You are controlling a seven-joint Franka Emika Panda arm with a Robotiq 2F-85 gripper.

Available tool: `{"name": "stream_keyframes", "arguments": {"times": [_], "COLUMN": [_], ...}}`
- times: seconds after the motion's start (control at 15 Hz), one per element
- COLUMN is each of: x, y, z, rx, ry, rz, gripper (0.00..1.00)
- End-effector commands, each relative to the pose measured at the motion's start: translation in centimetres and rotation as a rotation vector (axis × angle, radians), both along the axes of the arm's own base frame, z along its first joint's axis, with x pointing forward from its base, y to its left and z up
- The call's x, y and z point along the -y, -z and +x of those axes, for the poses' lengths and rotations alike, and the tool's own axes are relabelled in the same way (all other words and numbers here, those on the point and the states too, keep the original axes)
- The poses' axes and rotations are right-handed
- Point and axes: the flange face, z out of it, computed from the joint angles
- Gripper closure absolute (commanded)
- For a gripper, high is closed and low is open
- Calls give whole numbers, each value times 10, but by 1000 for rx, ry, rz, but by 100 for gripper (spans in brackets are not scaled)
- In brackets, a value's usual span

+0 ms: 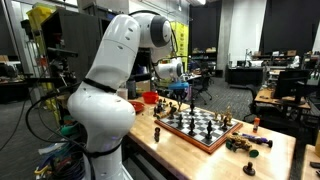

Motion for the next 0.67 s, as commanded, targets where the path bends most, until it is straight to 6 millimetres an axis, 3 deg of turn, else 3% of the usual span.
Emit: {"name": "stream_keyframes", "arguments": {"times": [0.0, 0.07, 0.13, 0.6], "x": [-7, -10, 2, 7], "y": [-5, -5, -35, -77], "z": [0, 1, -18, -28], "rx": [-24, -33, 35, 113], "ry": [-8, -12, -101, -237], "rz": [-7, -11, -16, -16], "gripper": [100, 96, 96, 96]}}
